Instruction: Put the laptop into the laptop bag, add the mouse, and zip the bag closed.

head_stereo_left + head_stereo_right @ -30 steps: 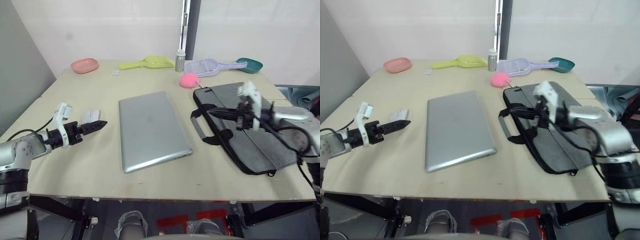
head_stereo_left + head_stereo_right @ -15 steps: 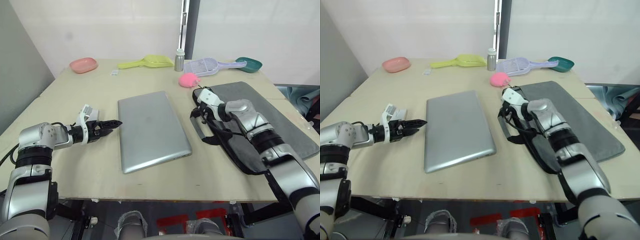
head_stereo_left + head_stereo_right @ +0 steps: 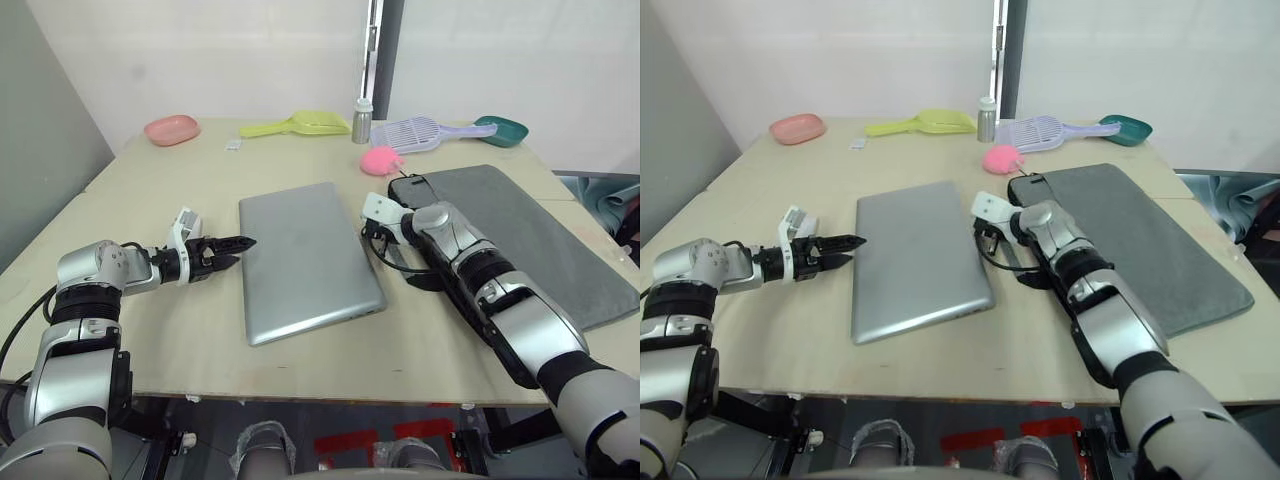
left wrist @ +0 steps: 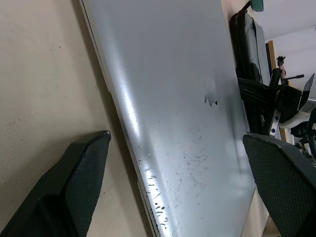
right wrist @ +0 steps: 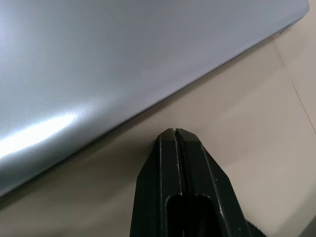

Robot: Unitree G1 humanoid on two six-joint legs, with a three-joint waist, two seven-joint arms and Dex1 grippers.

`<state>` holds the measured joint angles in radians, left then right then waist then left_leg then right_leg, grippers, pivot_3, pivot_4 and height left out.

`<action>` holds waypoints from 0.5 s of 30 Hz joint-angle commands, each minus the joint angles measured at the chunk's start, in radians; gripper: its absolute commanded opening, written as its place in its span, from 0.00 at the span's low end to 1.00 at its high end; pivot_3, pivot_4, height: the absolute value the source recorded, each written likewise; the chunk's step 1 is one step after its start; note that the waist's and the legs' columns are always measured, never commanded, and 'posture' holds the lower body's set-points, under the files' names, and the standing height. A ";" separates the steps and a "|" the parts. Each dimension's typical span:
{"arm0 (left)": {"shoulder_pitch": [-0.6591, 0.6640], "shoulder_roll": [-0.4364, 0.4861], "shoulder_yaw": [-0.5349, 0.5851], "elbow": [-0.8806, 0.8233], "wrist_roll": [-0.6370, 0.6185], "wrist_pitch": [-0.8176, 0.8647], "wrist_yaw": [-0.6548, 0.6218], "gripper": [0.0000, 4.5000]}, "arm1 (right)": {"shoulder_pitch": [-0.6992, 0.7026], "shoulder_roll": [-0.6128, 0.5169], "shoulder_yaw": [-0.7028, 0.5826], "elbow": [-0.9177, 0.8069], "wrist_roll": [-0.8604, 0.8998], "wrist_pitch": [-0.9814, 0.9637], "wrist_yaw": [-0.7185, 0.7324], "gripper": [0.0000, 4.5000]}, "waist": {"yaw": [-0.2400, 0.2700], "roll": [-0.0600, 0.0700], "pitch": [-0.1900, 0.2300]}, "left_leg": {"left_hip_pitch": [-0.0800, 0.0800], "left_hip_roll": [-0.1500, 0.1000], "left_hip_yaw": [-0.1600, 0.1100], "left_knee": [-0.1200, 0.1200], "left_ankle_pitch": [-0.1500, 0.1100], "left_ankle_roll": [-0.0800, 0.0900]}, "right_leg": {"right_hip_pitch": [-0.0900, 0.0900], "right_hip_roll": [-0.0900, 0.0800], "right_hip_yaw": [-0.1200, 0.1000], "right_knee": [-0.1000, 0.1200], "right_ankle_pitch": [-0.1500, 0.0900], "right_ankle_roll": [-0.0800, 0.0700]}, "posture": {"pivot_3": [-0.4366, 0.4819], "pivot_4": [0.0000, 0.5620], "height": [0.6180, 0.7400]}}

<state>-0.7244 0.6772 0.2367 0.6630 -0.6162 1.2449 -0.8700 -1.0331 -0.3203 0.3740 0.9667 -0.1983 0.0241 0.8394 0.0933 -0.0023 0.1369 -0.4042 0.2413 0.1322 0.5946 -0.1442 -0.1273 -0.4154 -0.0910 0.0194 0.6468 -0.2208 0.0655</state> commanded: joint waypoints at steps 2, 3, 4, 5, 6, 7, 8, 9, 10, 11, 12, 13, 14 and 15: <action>0.019 -0.027 -0.034 0.045 0.030 0.010 0.000 1.00 | -0.001 0.052 -0.008 -0.026 0.005 -0.001 0.036 0.01 | -0.002 0.000 0.000 | 0.001 0.000 0.000 0.000 -0.001 0.002 | 0.002 0.000 0.000 0.000 0.000 0.000 | 0.48 0.27 1.00; 0.018 -0.030 -0.032 0.048 0.030 0.009 0.000 1.00 | 0.003 0.059 -0.016 -0.036 0.012 0.006 0.043 0.01 | -0.002 0.000 0.000 | 0.002 0.000 0.000 0.000 -0.001 0.002 | 0.003 0.000 0.000 0.000 0.000 0.000 | 0.48 0.27 1.00; 0.016 -0.034 -0.024 0.054 0.027 0.011 0.005 1.00 | 0.007 0.066 -0.021 -0.047 0.018 0.012 0.047 0.01 | -0.002 0.000 0.000 | 0.003 0.000 0.000 0.000 -0.001 0.002 | 0.003 0.000 0.000 0.000 0.000 0.000 | 0.48 0.27 1.00; 0.015 -0.036 -0.021 0.057 0.026 0.012 0.007 1.00 | 0.010 0.071 -0.028 -0.055 0.021 0.018 0.049 0.01 | -0.003 0.001 0.000 | 0.003 0.000 0.000 0.000 -0.001 0.002 | 0.003 0.000 0.000 0.000 0.000 0.000 | 0.48 0.27 1.00; 0.016 -0.037 -0.019 0.057 0.025 0.013 0.007 1.00 | 0.014 0.075 -0.035 -0.063 0.026 0.026 0.049 0.01 | -0.003 0.001 -0.001 | 0.004 0.000 0.000 -0.001 -0.001 0.002 | 0.004 0.000 0.000 0.000 0.000 0.000 | 0.48 0.27 1.00; 0.017 -0.038 -0.016 0.056 0.023 0.016 0.007 1.00 | 0.017 0.081 -0.046 -0.073 0.033 0.038 0.047 0.01 | -0.003 0.001 -0.001 | 0.004 0.000 0.000 -0.001 -0.001 0.002 | 0.004 0.000 0.000 0.000 0.000 0.000 | 0.48 0.27 1.00; 0.018 -0.040 -0.013 0.056 0.021 0.020 0.007 1.00 | 0.021 0.086 -0.055 -0.082 0.039 0.050 0.046 0.01 | -0.004 0.001 -0.001 | 0.004 0.000 0.000 -0.001 -0.001 0.002 | 0.004 0.000 0.000 0.000 0.000 0.000 | 0.48 0.27 1.00; 0.021 -0.039 -0.008 0.053 0.017 0.028 0.004 1.00 | 0.030 0.091 -0.060 -0.099 0.042 0.058 0.048 0.01 | -0.004 0.001 -0.001 | 0.004 0.000 0.000 -0.001 -0.001 0.002 | 0.004 0.000 0.000 0.000 0.000 0.000 | 0.48 0.27 1.00; 0.026 -0.038 -0.006 0.048 0.013 0.036 -0.001 1.00 | 0.039 0.095 -0.063 -0.114 0.042 0.065 0.051 0.01 | -0.005 0.001 -0.001 | 0.004 0.000 0.000 -0.001 -0.001 0.002 | 0.004 0.000 0.000 0.000 0.000 0.000 | 0.48 0.27 1.00; 0.033 -0.037 -0.002 0.041 0.006 0.047 -0.006 1.00 | 0.048 0.099 -0.065 -0.129 0.044 0.072 0.051 0.01 | -0.007 0.001 -0.001 | 0.004 0.000 0.000 -0.001 -0.001 0.002 | 0.004 0.000 0.000 0.000 0.000 0.000 | 0.48 0.27 1.00; 0.038 -0.036 0.001 0.034 0.000 0.058 -0.010 1.00 | 0.055 0.103 -0.067 -0.141 0.045 0.081 0.051 0.01 | -0.010 0.001 -0.001 | 0.004 0.000 0.000 -0.002 -0.001 0.002 | 0.004 0.000 0.000 -0.001 0.000 0.000 | 0.48 0.27 1.00; 0.045 -0.034 0.003 0.023 -0.007 0.070 -0.016 1.00 | 0.061 0.106 -0.068 -0.151 0.046 0.088 0.051 0.01 | -0.012 0.001 -0.001 | 0.004 0.000 0.000 -0.002 -0.001 0.002 | 0.004 0.000 0.000 -0.001 0.000 0.000 | 0.48 0.27 1.00; 0.056 -0.030 -0.006 0.004 -0.012 0.081 -0.028 1.00 | 0.066 0.108 -0.068 -0.160 0.046 0.092 0.051 0.01 | -0.013 0.001 -0.001 | 0.004 0.000 0.000 -0.002 -0.001 0.002 | 0.004 0.000 0.000 -0.002 0.000 0.000 | 0.48 0.27 1.00; 0.074 -0.022 -0.027 -0.028 -0.017 0.094 -0.047 1.00 | 0.069 0.109 -0.069 -0.166 0.044 0.096 0.050 0.01 | -0.018 0.001 -0.001 | 0.004 0.000 0.000 -0.003 -0.001 0.002 | 0.004 0.000 0.000 -0.002 0.000 0.000 | 0.48 0.27 1.00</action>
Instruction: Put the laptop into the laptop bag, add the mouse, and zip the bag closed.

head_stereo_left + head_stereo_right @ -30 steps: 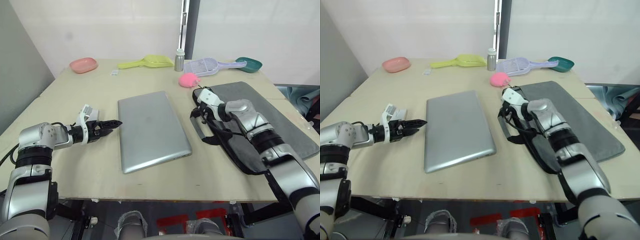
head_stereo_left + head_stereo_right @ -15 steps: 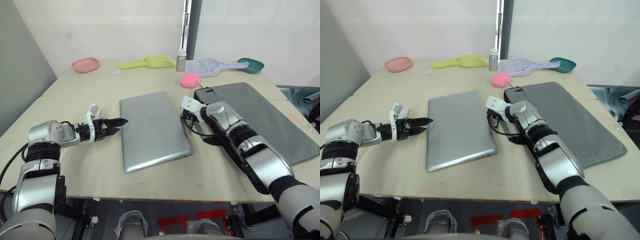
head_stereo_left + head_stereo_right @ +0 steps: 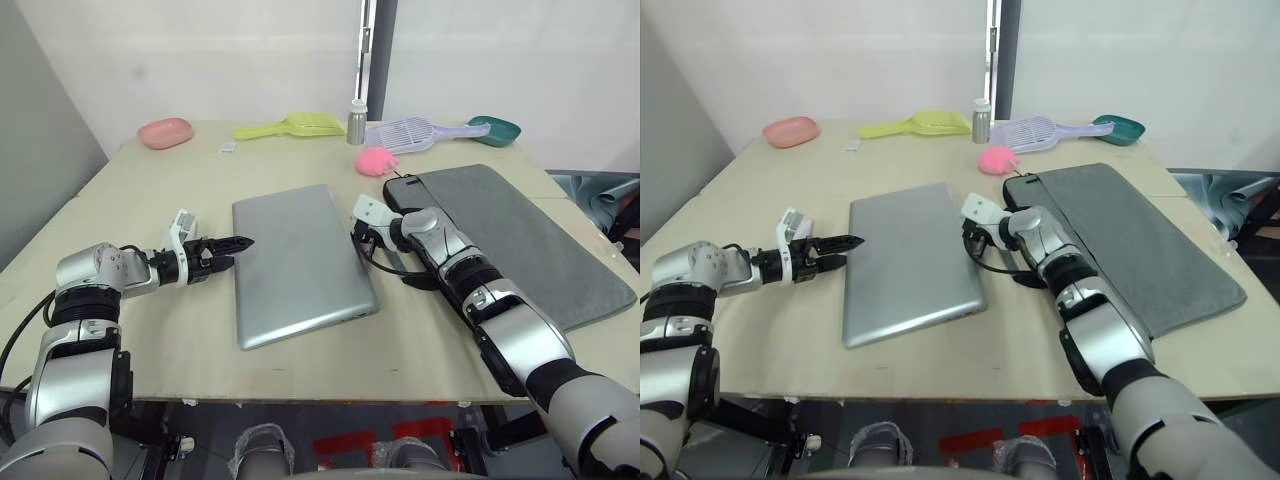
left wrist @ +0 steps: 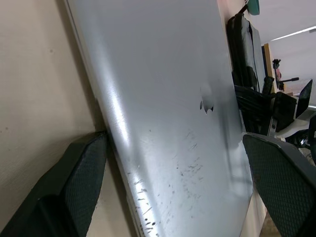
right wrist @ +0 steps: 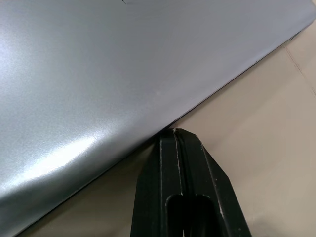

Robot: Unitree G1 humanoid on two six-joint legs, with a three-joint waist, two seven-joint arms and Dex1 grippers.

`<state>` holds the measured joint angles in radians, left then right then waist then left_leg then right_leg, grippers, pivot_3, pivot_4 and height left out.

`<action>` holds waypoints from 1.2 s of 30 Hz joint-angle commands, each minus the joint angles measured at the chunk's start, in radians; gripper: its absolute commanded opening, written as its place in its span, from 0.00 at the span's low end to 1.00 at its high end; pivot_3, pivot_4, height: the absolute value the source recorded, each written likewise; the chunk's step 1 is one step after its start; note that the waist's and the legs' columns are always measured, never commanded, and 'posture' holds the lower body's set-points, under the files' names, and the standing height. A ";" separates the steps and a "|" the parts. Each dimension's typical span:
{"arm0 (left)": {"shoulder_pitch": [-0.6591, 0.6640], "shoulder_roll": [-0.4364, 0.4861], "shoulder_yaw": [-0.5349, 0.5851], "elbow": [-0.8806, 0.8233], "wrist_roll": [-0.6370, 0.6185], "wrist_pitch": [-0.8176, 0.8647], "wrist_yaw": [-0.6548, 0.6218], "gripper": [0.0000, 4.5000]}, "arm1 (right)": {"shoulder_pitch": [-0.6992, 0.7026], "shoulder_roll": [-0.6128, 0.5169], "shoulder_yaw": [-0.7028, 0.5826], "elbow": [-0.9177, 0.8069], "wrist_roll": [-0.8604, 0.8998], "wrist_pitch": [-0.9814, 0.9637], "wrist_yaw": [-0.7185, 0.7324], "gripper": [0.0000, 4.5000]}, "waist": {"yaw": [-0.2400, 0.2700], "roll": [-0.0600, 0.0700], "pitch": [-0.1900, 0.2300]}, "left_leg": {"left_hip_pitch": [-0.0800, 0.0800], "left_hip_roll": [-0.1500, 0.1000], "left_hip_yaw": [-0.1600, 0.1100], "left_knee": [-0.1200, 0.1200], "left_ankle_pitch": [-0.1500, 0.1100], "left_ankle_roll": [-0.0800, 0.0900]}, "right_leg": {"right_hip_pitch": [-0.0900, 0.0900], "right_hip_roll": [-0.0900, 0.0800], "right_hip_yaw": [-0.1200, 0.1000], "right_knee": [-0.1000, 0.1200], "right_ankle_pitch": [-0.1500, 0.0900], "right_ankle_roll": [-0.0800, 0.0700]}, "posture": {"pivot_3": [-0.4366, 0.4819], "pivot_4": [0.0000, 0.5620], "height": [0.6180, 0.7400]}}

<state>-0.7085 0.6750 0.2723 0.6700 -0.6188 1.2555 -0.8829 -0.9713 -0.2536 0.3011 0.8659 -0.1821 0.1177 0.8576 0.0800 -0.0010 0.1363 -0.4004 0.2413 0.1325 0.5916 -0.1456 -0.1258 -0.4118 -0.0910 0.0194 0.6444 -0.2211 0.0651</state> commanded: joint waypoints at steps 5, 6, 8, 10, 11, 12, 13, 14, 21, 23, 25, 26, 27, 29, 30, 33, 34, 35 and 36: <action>0.110 0.018 -0.122 -0.108 -0.018 0.114 -0.092 1.00 | 0.013 0.052 -0.017 -0.080 0.033 0.024 0.025 0.01 | -0.016 0.000 0.000 | 0.000 0.000 0.001 -0.007 0.000 -0.001 | 0.000 0.000 -0.002 -0.008 0.000 0.000 | 0.48 0.27 1.00; 0.108 0.017 -0.118 -0.105 -0.018 0.114 -0.092 1.00 | 0.017 0.055 -0.022 -0.090 0.040 0.033 0.029 0.01 | -0.016 0.000 0.000 | -0.001 0.000 0.001 -0.008 0.000 -0.001 | 0.000 0.000 -0.002 -0.009 0.000 -0.001 | 0.48 0.27 1.00; 0.100 0.011 -0.104 -0.105 -0.028 0.124 -0.095 1.00 | 0.025 0.064 -0.032 -0.116 0.056 0.062 0.039 0.01 | -0.016 0.000 0.000 | 0.000 0.000 0.001 -0.010 0.002 -0.004 | 0.001 0.000 -0.003 -0.011 0.000 -0.001 | 0.48 0.27 1.00; 0.097 0.006 -0.098 -0.114 -0.035 0.134 -0.095 1.00 | 0.035 0.068 -0.031 -0.139 0.063 0.083 0.050 0.01 | -0.016 0.000 0.000 | 0.000 0.000 0.001 -0.012 0.002 -0.004 | 0.002 0.000 -0.003 -0.014 0.000 -0.001 | 0.48 0.27 1.00; 0.098 0.002 -0.092 -0.119 -0.039 0.137 -0.095 1.00 | 0.041 0.070 -0.032 -0.151 0.069 0.094 0.056 0.01 | -0.015 0.000 0.000 | -0.001 0.000 0.001 -0.012 0.002 -0.004 | 0.002 0.000 -0.004 -0.014 0.000 -0.001 | 0.48 0.27 1.00; 0.098 0.000 -0.088 -0.122 -0.042 0.139 -0.094 1.00 | 0.046 0.070 -0.033 -0.161 0.072 0.102 0.060 0.01 | -0.015 0.000 0.000 | -0.001 0.000 0.001 -0.012 0.002 -0.004 | 0.002 0.000 -0.004 -0.015 0.000 -0.001 | 0.48 0.27 1.00; 0.096 -0.005 -0.076 -0.120 -0.045 0.142 -0.089 1.00 | 0.049 0.073 -0.040 -0.173 0.082 0.119 0.066 0.01 | -0.014 0.000 0.000 | -0.001 0.000 0.001 -0.013 0.002 -0.004 | 0.002 0.000 -0.004 -0.015 0.000 -0.001 | 0.48 0.27 1.00; 0.091 -0.009 -0.061 -0.114 -0.048 0.145 -0.083 1.00 | 0.052 0.073 -0.044 -0.182 0.087 0.131 0.070 0.01 | -0.014 0.000 0.000 | -0.001 0.000 0.000 -0.013 0.002 -0.005 | 0.002 0.000 -0.005 -0.015 0.000 -0.001 | 0.48 0.27 1.00; 0.097 -0.015 0.016 -0.128 -0.070 0.187 -0.081 1.00 | 0.085 0.059 -0.007 -0.236 0.059 0.179 0.109 0.01 | -0.013 0.000 0.000 | -0.003 0.000 -0.002 -0.014 0.003 -0.005 | 0.002 0.000 -0.008 -0.017 -0.001 -0.001 | 0.48 0.27 1.00; 0.108 -0.013 0.018 -0.137 -0.070 0.194 -0.080 1.00 | 0.091 0.054 0.010 -0.247 0.040 0.179 0.108 0.01 | -0.013 0.000 0.000 | -0.003 0.000 -0.002 -0.014 0.003 -0.005 | 0.002 0.000 -0.008 -0.018 -0.001 -0.001 | 0.48 0.27 1.00; 0.114 -0.011 0.019 -0.141 -0.075 0.196 -0.076 1.00 | 0.093 0.058 0.011 -0.261 0.043 0.191 0.111 0.01 | -0.014 0.000 0.000 | -0.003 0.000 -0.003 -0.014 0.003 -0.005 | 0.002 0.000 -0.009 -0.017 -0.001 -0.002 | 0.48 0.27 1.00; 0.115 -0.012 0.020 -0.142 -0.077 0.196 -0.074 1.00 | 0.093 0.062 0.007 -0.270 0.051 0.199 0.114 0.01 | -0.014 0.000 0.000 | -0.003 0.000 -0.003 -0.014 0.002 -0.006 | 0.003 0.000 -0.009 -0.017 -0.001 -0.002 | 0.48 0.27 1.00; 0.115 -0.013 0.021 -0.143 -0.079 0.198 -0.071 1.00 | 0.091 0.064 0.007 -0.275 0.053 0.204 0.113 0.01 | -0.015 0.000 0.000 | -0.003 0.000 -0.003 -0.014 0.002 -0.006 | 0.003 0.000 -0.009 -0.017 -0.001 -0.002 | 0.48 0.27 1.00; 0.118 -0.016 0.018 -0.155 -0.086 0.203 -0.071 1.00 | 0.084 0.066 0.013 -0.270 0.042 0.200 0.102 0.01 | -0.015 0.000 0.000 | -0.003 0.000 -0.004 -0.014 0.002 -0.006 | 0.003 0.000 -0.010 -0.017 -0.001 -0.002 | 0.48 0.27 1.00; 0.119 -0.018 0.018 -0.160 -0.087 0.206 -0.071 1.00 | 0.081 0.065 0.015 -0.265 0.038 0.198 0.098 0.01 | -0.015 0.000 0.000 | -0.003 0.000 -0.004 -0.014 0.002 -0.006 | 0.003 0.000 -0.010 -0.017 -0.001 -0.002 | 0.48 0.27 1.00; 0.122 -0.021 0.020 -0.169 -0.089 0.209 -0.071 1.00 | 0.077 0.068 0.005 -0.260 0.047 0.205 0.095 0.01 | -0.016 0.000 0.000 | -0.003 0.000 -0.004 -0.014 0.002 -0.006 | 0.003 0.000 -0.010 -0.017 -0.001 -0.002 | 0.48 0.27 1.00; 0.123 -0.023 0.021 -0.171 -0.089 0.209 -0.069 1.00 | 0.078 0.067 0.004 -0.262 0.048 0.206 0.096 0.01 | -0.017 0.000 0.000 | -0.003 0.000 -0.004 -0.014 0.002 -0.006 | 0.003 0.000 -0.010 -0.017 -0.001 -0.002 | 0.48 0.27 1.00; 0.122 -0.025 0.020 -0.172 -0.088 0.208 -0.066 1.00 | 0.077 0.066 0.004 -0.260 0.047 0.205 0.096 0.01 | -0.017 0.000 0.000 | -0.003 0.000 -0.004 -0.014 0.002 -0.006 | 0.003 0.000 -0.010 -0.017 -0.001 -0.002 | 0.48 0.27 1.00; 0.122 -0.026 0.019 -0.172 -0.089 0.207 -0.064 1.00 | 0.077 0.065 0.005 -0.258 0.046 0.203 0.096 0.01 | -0.017 0.000 0.000 | -0.003 0.000 -0.004 -0.014 0.002 -0.006 | 0.003 0.000 -0.010 -0.017 -0.001 -0.002 | 0.48 0.27 1.00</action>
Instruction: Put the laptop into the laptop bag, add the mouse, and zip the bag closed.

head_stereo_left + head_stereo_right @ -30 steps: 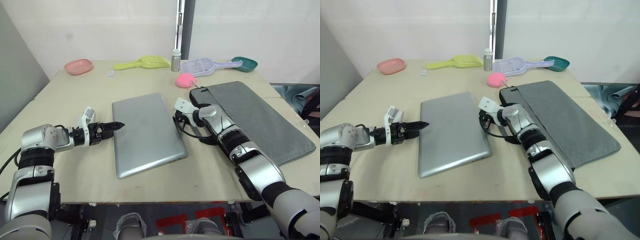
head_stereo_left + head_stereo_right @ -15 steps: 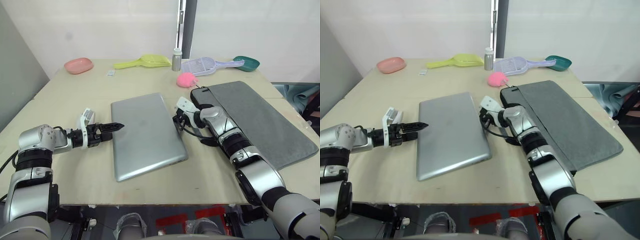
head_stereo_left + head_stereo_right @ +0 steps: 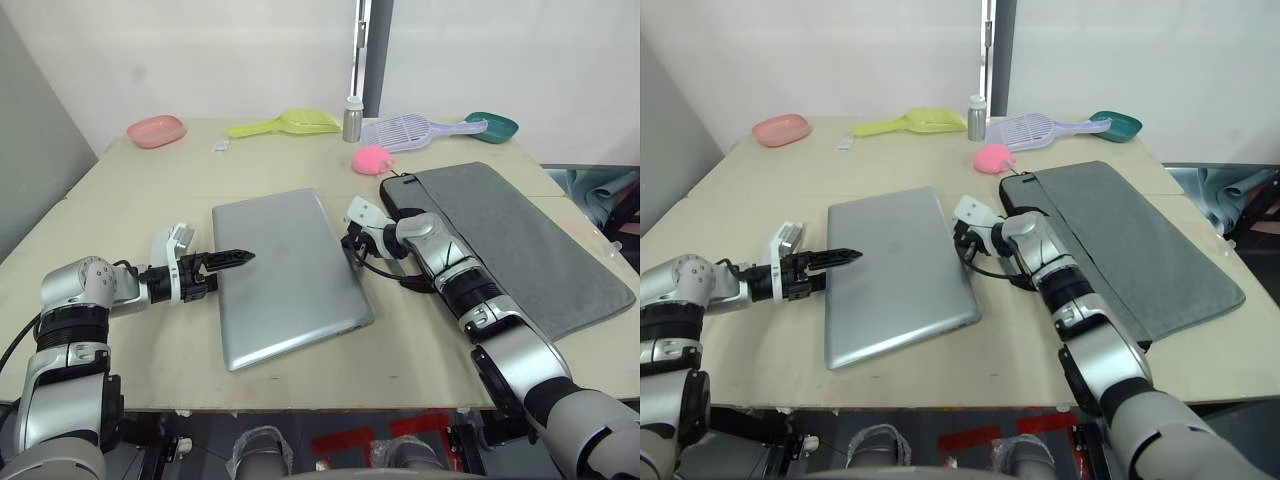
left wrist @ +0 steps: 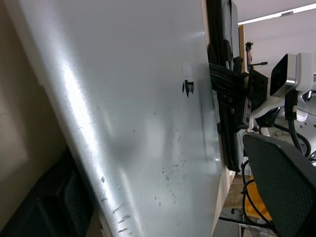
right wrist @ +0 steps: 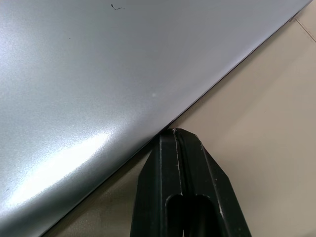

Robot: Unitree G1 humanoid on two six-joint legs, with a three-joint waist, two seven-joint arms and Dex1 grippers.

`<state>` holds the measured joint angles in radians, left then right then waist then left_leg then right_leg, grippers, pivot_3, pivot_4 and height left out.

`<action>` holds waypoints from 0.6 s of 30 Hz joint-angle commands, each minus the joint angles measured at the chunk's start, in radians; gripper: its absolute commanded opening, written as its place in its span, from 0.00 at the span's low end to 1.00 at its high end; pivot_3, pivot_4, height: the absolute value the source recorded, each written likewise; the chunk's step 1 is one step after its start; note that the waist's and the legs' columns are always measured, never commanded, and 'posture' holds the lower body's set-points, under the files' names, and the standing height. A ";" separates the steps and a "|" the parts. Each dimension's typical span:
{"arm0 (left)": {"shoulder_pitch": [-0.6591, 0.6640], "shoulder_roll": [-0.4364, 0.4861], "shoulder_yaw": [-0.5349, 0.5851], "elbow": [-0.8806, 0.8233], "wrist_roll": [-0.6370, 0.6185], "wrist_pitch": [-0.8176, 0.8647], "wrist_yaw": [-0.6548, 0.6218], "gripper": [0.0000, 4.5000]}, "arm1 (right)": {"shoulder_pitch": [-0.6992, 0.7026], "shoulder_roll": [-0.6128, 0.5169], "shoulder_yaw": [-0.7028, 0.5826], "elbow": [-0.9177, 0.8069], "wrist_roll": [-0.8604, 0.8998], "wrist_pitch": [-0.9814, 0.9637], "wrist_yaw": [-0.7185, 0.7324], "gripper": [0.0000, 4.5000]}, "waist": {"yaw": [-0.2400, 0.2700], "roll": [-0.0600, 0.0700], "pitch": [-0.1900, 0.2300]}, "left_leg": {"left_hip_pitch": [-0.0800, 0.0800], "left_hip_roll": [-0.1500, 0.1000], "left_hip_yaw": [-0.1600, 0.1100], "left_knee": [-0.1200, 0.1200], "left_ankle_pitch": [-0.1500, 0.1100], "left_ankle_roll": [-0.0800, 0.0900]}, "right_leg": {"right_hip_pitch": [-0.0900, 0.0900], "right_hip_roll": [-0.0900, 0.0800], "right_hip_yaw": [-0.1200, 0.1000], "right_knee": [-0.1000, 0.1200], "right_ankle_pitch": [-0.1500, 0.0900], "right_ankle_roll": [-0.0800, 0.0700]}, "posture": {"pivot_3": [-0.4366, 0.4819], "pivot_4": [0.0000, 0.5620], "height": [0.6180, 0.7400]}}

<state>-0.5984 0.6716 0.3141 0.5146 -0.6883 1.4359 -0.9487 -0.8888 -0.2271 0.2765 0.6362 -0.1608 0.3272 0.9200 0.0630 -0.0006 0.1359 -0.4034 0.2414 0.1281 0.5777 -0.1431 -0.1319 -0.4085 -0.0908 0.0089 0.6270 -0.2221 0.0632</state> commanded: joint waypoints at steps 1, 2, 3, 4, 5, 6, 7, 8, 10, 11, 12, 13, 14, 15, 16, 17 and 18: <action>0.012 -0.026 -0.024 -0.020 -0.021 0.026 0.007 0.94 | -0.005 0.036 0.032 -0.025 0.019 -0.011 0.032 0.00 | 0.000 0.000 0.000 | 0.000 0.000 0.000 0.000 0.000 0.000 | 0.000 0.000 0.000 0.000 0.000 0.000 | 0.48 0.27 1.00; 0.011 -0.028 -0.025 -0.021 -0.022 0.024 0.009 0.88 | -0.006 0.036 0.034 -0.021 0.016 -0.014 0.030 0.00 | 0.000 0.000 0.000 | 0.000 0.000 0.000 0.000 0.000 0.000 | 0.000 0.000 0.000 0.000 0.000 0.000 | 0.48 0.27 1.00; 0.012 -0.029 -0.025 -0.024 -0.024 0.022 0.010 0.82 | -0.007 0.035 0.034 -0.018 0.016 -0.015 0.029 0.00 | -0.001 0.000 0.000 | 0.000 0.000 0.000 0.000 0.000 0.000 | 0.000 0.000 0.000 0.000 0.000 0.000 | 0.48 0.27 1.00; 0.011 -0.030 -0.020 -0.023 -0.025 0.018 0.015 0.74 | -0.008 0.033 0.033 -0.014 0.015 -0.015 0.027 0.00 | -0.001 0.000 0.000 | 0.000 0.000 0.000 0.000 0.000 0.000 | 0.000 0.000 0.000 0.000 0.000 0.000 | 0.48 0.27 1.00; 0.007 -0.029 -0.015 -0.017 -0.024 0.014 0.017 0.67 | -0.012 0.030 0.031 -0.007 0.013 -0.018 0.024 0.00 | -0.002 0.000 0.000 | 0.000 0.000 -0.001 0.000 0.000 0.000 | 0.000 0.000 -0.001 0.000 0.000 0.000 | 0.48 0.27 1.00; 0.004 -0.026 -0.010 -0.012 -0.022 0.007 0.020 0.59 | -0.015 0.026 0.030 0.001 0.010 -0.022 0.022 0.00 | -0.004 0.000 0.000 | -0.001 0.000 -0.001 0.000 0.000 0.000 | 0.000 0.000 -0.001 0.000 0.000 0.000 | 0.48 0.27 1.00; 0.002 -0.025 -0.008 -0.009 -0.021 0.003 0.023 0.49 | -0.018 0.024 0.029 0.005 0.008 -0.025 0.020 0.00 | -0.005 0.000 0.000 | -0.001 0.000 -0.002 0.000 0.000 0.000 | 0.000 0.000 -0.002 0.000 0.000 0.000 | 0.48 0.27 1.00; -0.001 -0.024 -0.006 -0.004 -0.019 -0.001 0.027 0.40 | -0.020 0.022 0.029 0.011 0.007 -0.029 0.019 0.00 | -0.005 0.000 0.000 | -0.002 0.001 -0.003 0.000 0.001 -0.001 | 0.000 0.001 -0.003 0.000 0.000 0.000 | 0.48 0.27 1.00; -0.012 -0.015 -0.001 0.000 -0.025 0.001 0.026 0.27 | -0.032 0.011 0.019 0.026 0.010 -0.037 0.015 0.00 | -0.004 0.000 0.000 | -0.002 0.001 -0.004 0.000 0.001 -0.002 | 0.000 0.001 -0.005 0.000 -0.001 -0.001 | 0.48 0.27 1.00; -0.019 -0.011 0.003 -0.001 -0.031 0.004 0.023 0.19 | -0.042 0.005 0.009 0.033 0.014 -0.038 0.013 0.00 | -0.002 0.000 0.000 | -0.002 0.001 -0.005 0.000 0.002 -0.002 | 0.001 0.001 -0.005 0.000 -0.001 -0.002 | 0.48 0.27 1.00; -0.024 -0.007 0.005 -0.004 -0.038 0.006 0.023 0.12 | -0.052 -0.001 -0.001 0.037 0.019 -0.037 0.012 0.00 | -0.001 0.000 0.000 | -0.002 0.001 -0.006 0.000 0.002 -0.003 | 0.002 0.001 -0.006 0.000 -0.001 -0.002 | 0.48 0.27 1.00; -0.030 -0.003 0.004 -0.007 -0.042 0.008 0.024 0.09 | -0.062 -0.008 -0.010 0.038 0.025 -0.037 0.011 0.00 | -0.001 0.000 0.000 | -0.001 0.001 -0.006 0.000 0.002 -0.003 | 0.002 0.001 -0.007 0.001 -0.001 -0.002 | 0.48 0.27 1.00; -0.035 0.000 0.004 -0.010 -0.047 0.008 0.023 0.09 | -0.070 -0.014 -0.017 0.037 0.030 -0.036 0.011 0.00 | -0.001 0.000 0.001 | -0.001 0.001 -0.007 0.001 0.002 -0.003 | 0.003 0.001 -0.007 0.002 -0.001 -0.002 | 0.48 0.27 1.00; -0.041 0.002 0.004 -0.009 -0.048 0.006 0.023 0.08 | -0.078 -0.019 -0.023 0.038 0.035 -0.034 0.013 0.00 | -0.001 0.000 0.001 | -0.001 0.001 -0.007 0.001 0.002 -0.003 | 0.003 0.001 -0.007 0.002 -0.001 -0.002 | 0.48 0.27 1.00; -0.050 0.004 0.007 -0.007 -0.048 0.004 0.026 0.08 | -0.084 -0.024 -0.030 0.031 0.045 -0.030 0.019 0.00 | -0.001 0.000 0.001 | -0.001 0.001 -0.007 0.001 0.002 -0.003 | 0.003 0.001 -0.007 0.002 -0.001 -0.002 | 0.48 0.27 1.00; -0.059 0.005 0.011 -0.004 -0.049 0.000 0.026 0.08 | -0.088 -0.028 -0.037 0.025 0.055 -0.025 0.024 0.00 | 0.001 0.000 0.002 | -0.002 0.001 -0.008 0.001 0.003 -0.003 | 0.003 0.001 -0.008 0.002 -0.001 -0.002 | 0.48 0.27 1.00; -0.067 0.008 0.014 -0.001 -0.049 -0.004 0.026 0.08 | -0.092 -0.033 -0.045 0.017 0.064 -0.019 0.029 0.00 | 0.002 0.000 0.002 | -0.002 0.001 -0.008 0.001 0.003 -0.003 | 0.002 0.001 -0.008 0.002 -0.001 -0.002 | 0.48 0.27 1.00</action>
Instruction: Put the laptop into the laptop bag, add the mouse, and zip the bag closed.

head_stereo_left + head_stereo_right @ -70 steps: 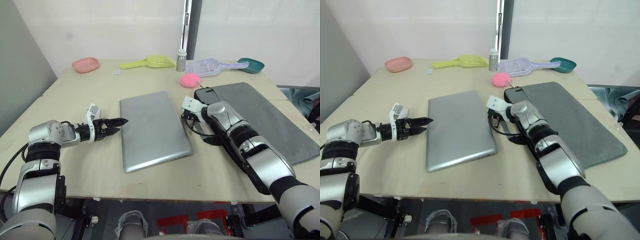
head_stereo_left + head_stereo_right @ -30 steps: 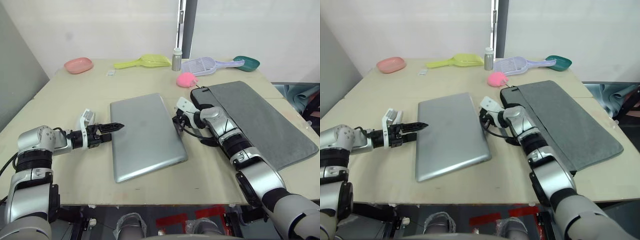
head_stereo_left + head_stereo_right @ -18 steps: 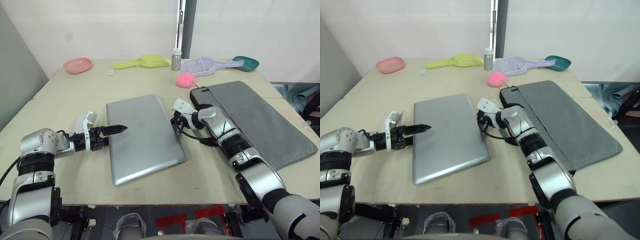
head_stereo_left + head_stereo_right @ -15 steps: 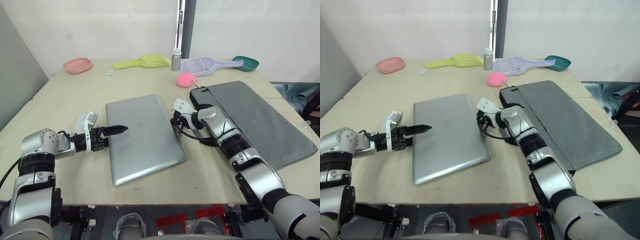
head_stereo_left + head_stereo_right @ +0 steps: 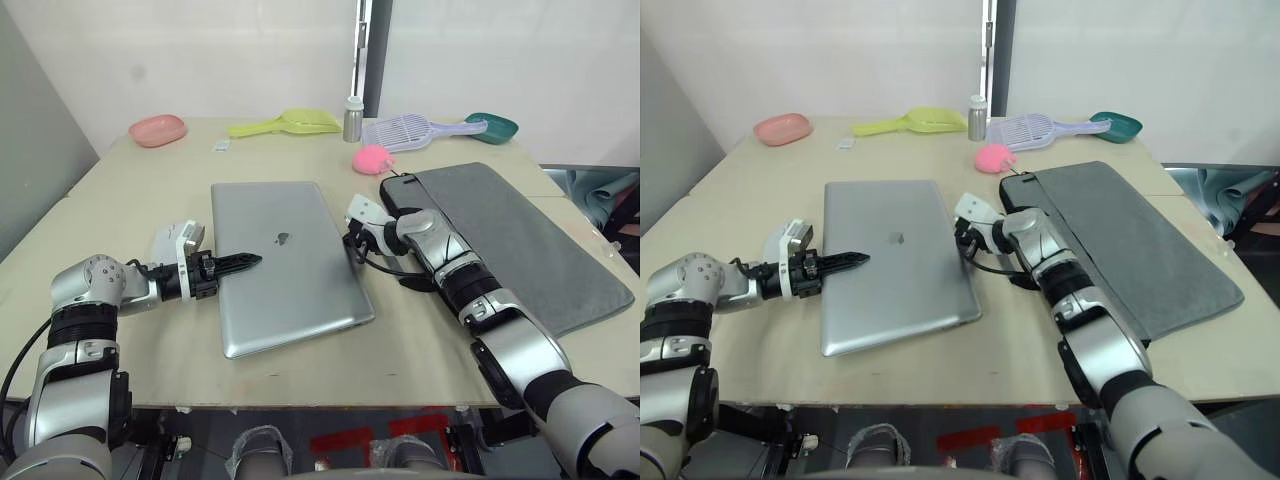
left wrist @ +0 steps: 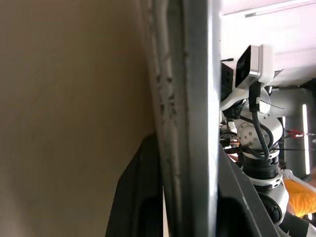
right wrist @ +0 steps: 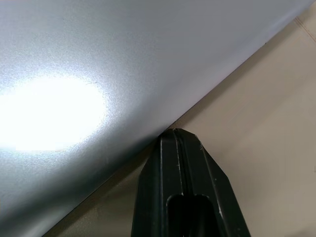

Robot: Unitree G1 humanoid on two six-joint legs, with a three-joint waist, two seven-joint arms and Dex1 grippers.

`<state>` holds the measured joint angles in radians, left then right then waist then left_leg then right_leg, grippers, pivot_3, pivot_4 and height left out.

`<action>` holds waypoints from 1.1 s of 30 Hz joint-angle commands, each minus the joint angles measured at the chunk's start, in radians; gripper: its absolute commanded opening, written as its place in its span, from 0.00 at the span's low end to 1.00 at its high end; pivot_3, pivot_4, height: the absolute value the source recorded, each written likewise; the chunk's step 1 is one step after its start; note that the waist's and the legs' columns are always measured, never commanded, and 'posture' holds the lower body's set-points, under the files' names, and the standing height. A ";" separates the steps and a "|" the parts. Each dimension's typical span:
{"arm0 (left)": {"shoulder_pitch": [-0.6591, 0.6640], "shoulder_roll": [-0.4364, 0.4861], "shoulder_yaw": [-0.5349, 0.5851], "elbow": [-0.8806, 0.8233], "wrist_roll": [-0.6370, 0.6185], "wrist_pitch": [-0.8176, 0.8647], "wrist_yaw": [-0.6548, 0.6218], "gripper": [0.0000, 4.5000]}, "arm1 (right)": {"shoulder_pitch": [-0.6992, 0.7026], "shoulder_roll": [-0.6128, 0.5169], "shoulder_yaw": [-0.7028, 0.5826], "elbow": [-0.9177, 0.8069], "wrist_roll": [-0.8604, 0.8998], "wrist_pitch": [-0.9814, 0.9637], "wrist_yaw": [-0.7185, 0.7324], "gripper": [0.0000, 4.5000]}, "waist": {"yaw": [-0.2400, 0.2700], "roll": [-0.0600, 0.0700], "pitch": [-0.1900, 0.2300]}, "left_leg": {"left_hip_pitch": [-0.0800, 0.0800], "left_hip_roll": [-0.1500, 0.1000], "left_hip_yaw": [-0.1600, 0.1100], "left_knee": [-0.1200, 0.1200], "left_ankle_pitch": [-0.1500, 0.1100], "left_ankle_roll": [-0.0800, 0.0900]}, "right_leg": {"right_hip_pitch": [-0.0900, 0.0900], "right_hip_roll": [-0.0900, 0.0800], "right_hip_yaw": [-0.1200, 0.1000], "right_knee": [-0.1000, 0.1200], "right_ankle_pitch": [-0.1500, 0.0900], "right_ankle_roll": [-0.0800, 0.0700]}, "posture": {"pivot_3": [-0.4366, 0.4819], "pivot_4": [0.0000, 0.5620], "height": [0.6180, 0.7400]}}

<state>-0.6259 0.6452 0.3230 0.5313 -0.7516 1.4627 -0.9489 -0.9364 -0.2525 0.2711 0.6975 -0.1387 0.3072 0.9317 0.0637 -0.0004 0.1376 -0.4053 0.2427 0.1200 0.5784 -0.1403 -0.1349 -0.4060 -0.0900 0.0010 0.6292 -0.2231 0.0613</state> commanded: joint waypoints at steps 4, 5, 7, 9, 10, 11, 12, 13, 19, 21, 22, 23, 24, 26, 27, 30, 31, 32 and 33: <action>-0.059 0.047 0.014 -0.014 0.014 -0.042 0.029 0.08 | -0.042 -0.027 -0.082 -0.120 0.105 0.061 0.047 0.00 | 0.002 0.000 0.001 | -0.001 0.000 -0.001 0.000 0.001 0.001 | 0.000 0.000 -0.001 -0.001 0.000 0.000 | 0.48 0.27 1.00; -0.058 0.050 0.016 -0.026 0.009 -0.042 0.027 0.08 | -0.042 -0.030 -0.109 -0.152 0.138 0.103 0.051 0.00 | 0.001 0.000 0.001 | -0.001 0.000 -0.001 -0.001 0.001 0.001 | 0.000 0.000 -0.001 -0.002 0.000 0.000 | 0.48 0.27 1.00; -0.040 0.062 0.003 -0.092 -0.003 -0.052 0.007 0.08 | -0.030 -0.055 -0.168 -0.273 0.226 0.216 0.084 0.00 | 0.002 0.000 0.002 | -0.001 0.000 -0.001 -0.001 0.001 0.002 | 0.000 0.001 -0.001 -0.002 0.000 0.000 | 0.48 0.27 1.00; -0.015 0.076 -0.001 -0.169 -0.023 -0.055 -0.016 0.08 | 0.001 -0.106 -0.209 -0.411 0.299 0.337 0.112 0.00 | 0.008 -0.001 0.003 | -0.002 0.001 -0.001 -0.001 0.002 0.002 | 0.000 0.001 -0.002 -0.002 0.000 0.000 | 0.48 0.27 1.00; -0.002 0.085 0.007 -0.210 -0.044 -0.048 -0.030 0.08 | 0.031 -0.148 -0.226 -0.498 0.336 0.397 0.133 0.00 | 0.012 -0.001 0.003 | -0.002 0.001 -0.002 -0.002 0.002 0.002 | 0.000 0.001 -0.003 -0.004 0.000 0.000 | 0.48 0.27 1.00; 0.010 0.094 0.014 -0.243 -0.061 -0.041 -0.037 0.08 | 0.062 -0.188 -0.241 -0.575 0.370 0.445 0.147 0.00 | 0.018 -0.001 0.003 | -0.002 0.001 -0.002 -0.002 0.003 0.003 | 0.001 0.001 -0.003 -0.005 0.000 0.000 | 0.48 0.27 1.00; 0.017 0.102 0.019 -0.264 -0.070 -0.034 -0.037 0.08 | 0.090 -0.223 -0.255 -0.637 0.399 0.483 0.157 0.00 | 0.020 -0.001 0.002 | -0.002 0.001 -0.002 -0.003 0.003 0.003 | 0.001 0.002 -0.004 -0.006 0.000 0.000 | 0.48 0.27 1.00; 0.020 0.111 0.028 -0.276 -0.080 -0.023 -0.035 0.08 | 0.126 -0.263 -0.275 -0.694 0.424 0.509 0.169 0.00 | 0.026 -0.001 0.002 | -0.002 0.001 -0.002 -0.003 0.003 0.003 | 0.002 0.002 -0.004 -0.007 0.000 0.000 | 0.48 0.27 1.00; 0.039 0.148 0.107 -0.324 -0.147 0.086 0.005 0.08 | 0.361 -0.508 -0.490 -0.977 0.573 0.689 0.166 0.00 | 0.043 -0.001 0.003 | -0.001 0.002 -0.002 -0.004 0.000 -0.003 | 0.002 0.002 -0.003 -0.008 0.000 0.000 | 0.48 0.27 1.00; 0.043 0.145 0.147 -0.343 -0.181 0.133 0.019 0.08 | 0.461 -0.585 -0.607 -1.077 0.634 0.767 0.168 0.09 | 0.043 -0.001 0.003 | -0.001 0.002 -0.002 -0.004 0.000 -0.003 | 0.002 0.002 -0.003 -0.008 0.000 0.000 | 0.48 0.27 1.00; 0.048 0.145 0.159 -0.355 -0.197 0.145 0.023 0.08 | 0.514 -0.620 -0.665 -1.125 0.662 0.803 0.173 0.12 | 0.044 -0.001 0.003 | -0.001 0.002 -0.002 -0.004 0.000 -0.003 | 0.002 0.002 -0.003 -0.008 0.000 0.000 | 0.48 0.27 1.00; 0.050 0.142 0.169 -0.360 -0.214 0.150 0.029 0.08 | 0.586 -0.657 -0.732 -1.177 0.683 0.825 0.192 0.17 | 0.046 -0.001 0.003 | -0.001 0.002 -0.002 -0.004 0.000 -0.003 | 0.002 0.002 -0.003 -0.008 0.000 -0.001 | 0.48 0.27 1.00; 0.050 0.138 0.178 -0.358 -0.228 0.152 0.039 0.08 | 0.654 -0.686 -0.796 -1.221 0.702 0.840 0.208 0.25 | 0.047 -0.001 0.003 | -0.001 0.002 -0.002 -0.004 -0.001 -0.003 | 0.002 0.003 -0.003 -0.008 -0.001 -0.001 | 0.48 0.27 1.00; 0.041 0.128 0.188 -0.335 -0.244 0.152 0.064 0.08 | 0.800 -0.724 -0.948 -1.286 0.734 0.881 0.246 0.40 | 0.049 -0.001 0.003 | -0.001 0.002 -0.001 -0.005 -0.001 -0.002 | 0.002 0.002 -0.003 -0.009 -0.001 -0.001 | 0.48 0.27 1.00; 0.039 0.125 0.190 -0.325 -0.248 0.152 0.073 0.08 | 0.854 -0.734 -1.005 -1.305 0.748 0.897 0.254 0.48 | 0.051 -0.001 0.003 | -0.001 0.002 -0.001 -0.005 -0.001 -0.001 | 0.002 0.002 -0.002 -0.009 -0.001 -0.001 | 0.48 0.27 1.00; 0.033 0.121 0.175 -0.295 -0.267 0.152 0.099 0.08 | 1.046 -0.742 -1.176 -1.354 0.764 0.905 0.305 0.73 | 0.053 -0.001 0.003 | 0.000 0.002 -0.001 -0.004 -0.004 0.003 | 0.002 0.002 -0.002 -0.009 -0.001 -0.001 | 0.48 0.27 1.00; 0.030 0.121 0.166 -0.281 -0.278 0.152 0.107 0.08 | 1.108 -0.739 -1.240 -1.367 0.766 0.910 0.329 0.79 | 0.052 -0.001 0.003 | 0.000 0.002 -0.001 -0.004 -0.004 0.003 | 0.002 0.002 -0.002 -0.009 -0.001 -0.001 | 0.48 0.27 1.00; 0.028 0.121 0.159 -0.268 -0.290 0.152 0.117 0.08 | 1.157 -0.736 -1.293 -1.376 0.774 0.914 0.345 0.84 | 0.053 -0.001 0.003 | 0.000 0.002 0.000 -0.003 -0.004 0.004 | 0.002 0.002 -0.002 -0.008 -0.001 -0.001 | 0.48 0.27 1.00; 0.026 0.123 0.148 -0.253 -0.305 0.152 0.127 0.08 | 1.200 -0.734 -1.345 -1.384 0.785 0.918 0.363 0.94 | 0.052 -0.001 0.003 | 0.000 0.002 0.000 -0.003 -0.004 0.004 | 0.002 0.002 -0.001 -0.008 -0.001 -0.001 | 0.48 0.27 1.00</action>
<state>-0.5648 0.7566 0.4447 0.2764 -0.9708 1.6093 -0.8065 0.2389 -0.9753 -0.9599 -0.6507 0.6273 1.2218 1.2583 0.1158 -0.0010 0.1405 -0.4052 0.2447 0.1199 0.5755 -0.1443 -0.1308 -0.4038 -0.0883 -0.0001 0.6213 -0.2239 0.0604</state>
